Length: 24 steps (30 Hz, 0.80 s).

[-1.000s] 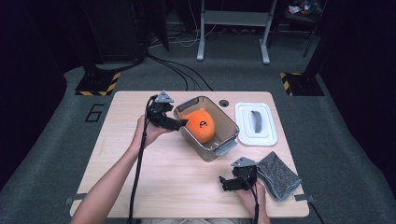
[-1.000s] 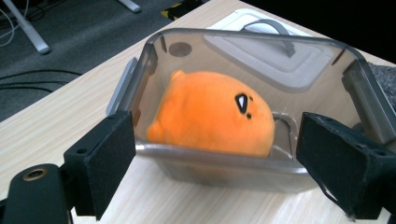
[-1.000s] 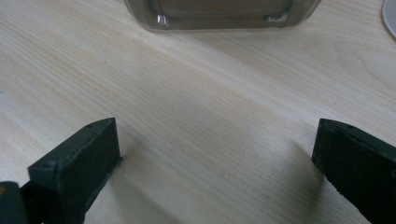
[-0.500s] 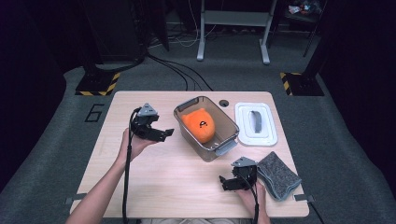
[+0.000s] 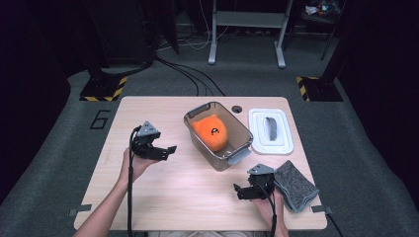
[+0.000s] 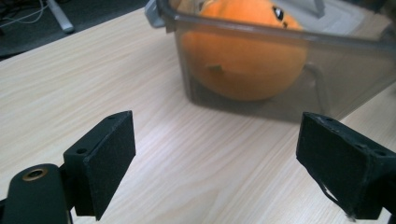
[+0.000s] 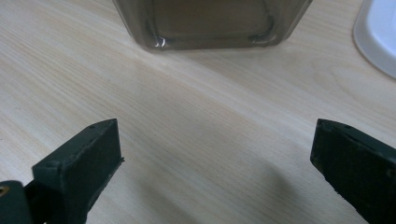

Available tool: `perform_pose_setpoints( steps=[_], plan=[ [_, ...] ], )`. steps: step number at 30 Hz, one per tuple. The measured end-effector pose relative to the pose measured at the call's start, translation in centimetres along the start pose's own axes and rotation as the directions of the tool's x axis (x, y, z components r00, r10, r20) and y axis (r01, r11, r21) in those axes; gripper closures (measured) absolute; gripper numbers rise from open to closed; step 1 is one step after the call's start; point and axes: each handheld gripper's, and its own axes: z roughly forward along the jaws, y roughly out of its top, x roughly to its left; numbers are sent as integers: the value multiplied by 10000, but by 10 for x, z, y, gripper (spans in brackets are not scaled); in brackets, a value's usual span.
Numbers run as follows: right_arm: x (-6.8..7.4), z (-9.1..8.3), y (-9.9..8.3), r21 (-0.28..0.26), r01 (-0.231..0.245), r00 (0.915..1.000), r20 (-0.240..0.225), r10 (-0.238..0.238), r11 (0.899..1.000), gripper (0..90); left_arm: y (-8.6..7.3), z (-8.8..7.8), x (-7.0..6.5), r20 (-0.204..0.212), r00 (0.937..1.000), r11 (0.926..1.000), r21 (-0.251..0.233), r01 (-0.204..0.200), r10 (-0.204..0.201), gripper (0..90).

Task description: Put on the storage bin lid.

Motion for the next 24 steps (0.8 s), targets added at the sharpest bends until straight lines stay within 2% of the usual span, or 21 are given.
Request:
perform_pose_setpoints(
  steps=[8,11,12,18,19,21,24],
  plan=[
    [-11,-13,9,-117,-78,9994,331,82,9999,11,-28,3,2,-299,9994,9994,292,178,-169,116],
    [-17,-17,13,-73,-147,9994,327,150,9999,11,-39,5,4,-428,9985,9985,409,368,-351,116],
    [-20,-18,14,-65,-60,9989,470,63,10000,12,-44,6,5,-442,9980,9981,400,469,-451,116],
    [-31,-22,20,-299,-342,9971,666,361,9990,15,-61,12,8,-592,9960,9955,630,700,-663,116],
    [-39,-24,22,-232,-328,9970,690,343,9992,16,-67,14,9,-655,9950,9951,596,793,-754,116],
    [-45,-25,24,-316,-338,9964,761,361,9989,17,-73,17,10,-680,9943,9937,708,873,-825,116],
    [-55,-25,28,-291,-523,9943,915,548,9982,17,-83,21,9,-922,9932,9933,844,789,-710,116]
  ],
)
